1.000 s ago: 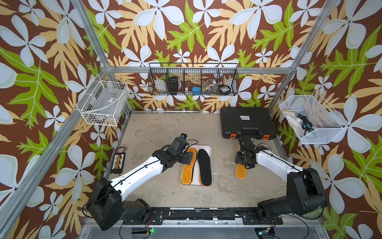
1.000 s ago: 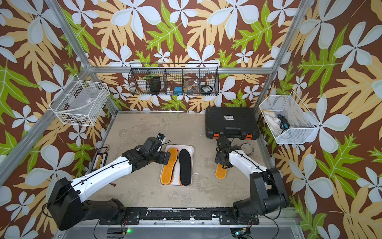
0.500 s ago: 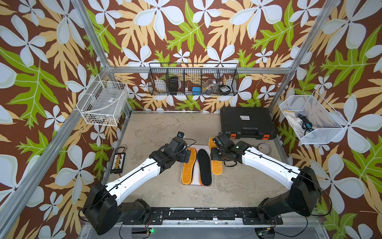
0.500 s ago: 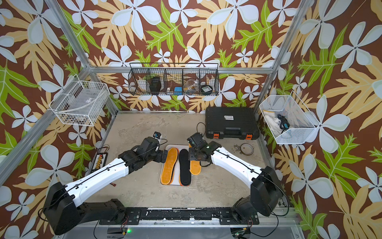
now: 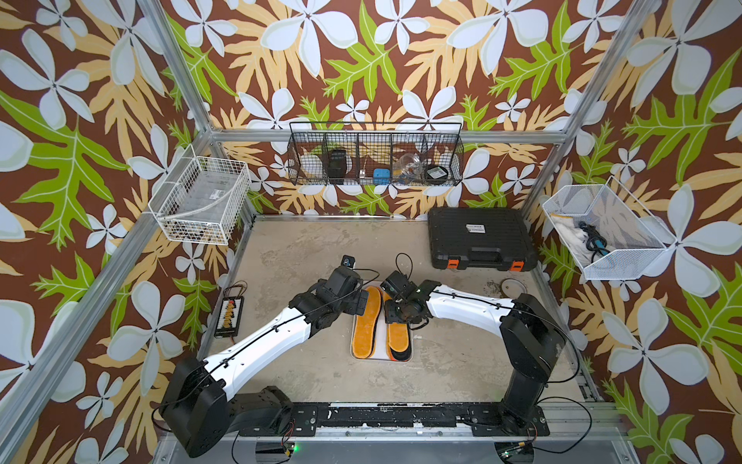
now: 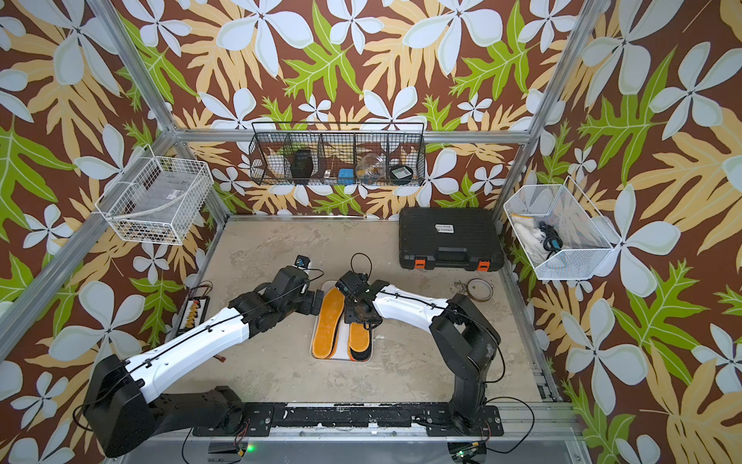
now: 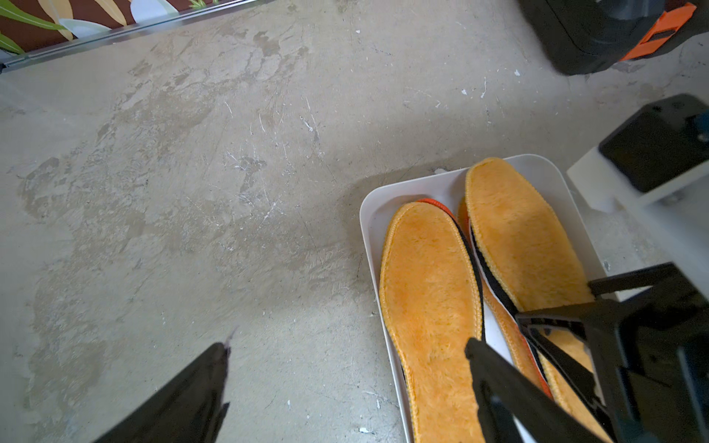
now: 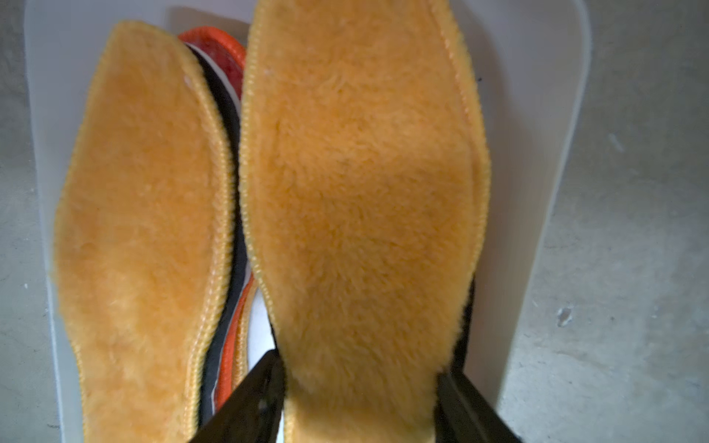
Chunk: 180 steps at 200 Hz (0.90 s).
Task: Put the insoles into the storage box
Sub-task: Place the insole in the storage box.
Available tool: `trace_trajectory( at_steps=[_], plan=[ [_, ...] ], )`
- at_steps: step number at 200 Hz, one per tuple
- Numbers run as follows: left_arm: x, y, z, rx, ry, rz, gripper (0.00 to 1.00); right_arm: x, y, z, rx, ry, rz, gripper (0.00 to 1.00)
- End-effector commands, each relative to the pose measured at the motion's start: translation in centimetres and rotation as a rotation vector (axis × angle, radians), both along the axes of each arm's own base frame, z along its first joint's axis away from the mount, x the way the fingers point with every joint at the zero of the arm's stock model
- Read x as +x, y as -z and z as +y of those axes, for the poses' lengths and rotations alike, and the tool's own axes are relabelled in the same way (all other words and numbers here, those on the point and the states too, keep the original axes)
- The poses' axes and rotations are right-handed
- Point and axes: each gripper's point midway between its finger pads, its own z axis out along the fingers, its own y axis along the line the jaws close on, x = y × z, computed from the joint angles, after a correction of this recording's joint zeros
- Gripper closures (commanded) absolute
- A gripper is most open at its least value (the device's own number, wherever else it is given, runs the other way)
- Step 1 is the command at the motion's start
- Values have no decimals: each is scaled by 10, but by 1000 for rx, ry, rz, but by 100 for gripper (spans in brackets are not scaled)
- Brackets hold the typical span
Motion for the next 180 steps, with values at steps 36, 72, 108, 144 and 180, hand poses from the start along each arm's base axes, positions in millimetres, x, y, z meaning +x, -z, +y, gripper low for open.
trace_trajectory(
  at_steps=[36,72,108,144,180],
  plan=[
    [0,-4,-1,-52,-29,-2,0,-4,1,-10,-22,41,1,37],
    [0,-2,-3,-55,-28,8,0,-9,-6,-11,-22,29,2,36],
    [0,-1,-2,-47,-31,11,0,-11,-3,-11,-36,15,5,35],
    [-1,0,0,-49,-34,12,0,-14,13,-6,-48,3,32,34],
    [-1,0,0,-47,-34,12,0,-18,16,-8,-56,8,41,32]
  ],
)
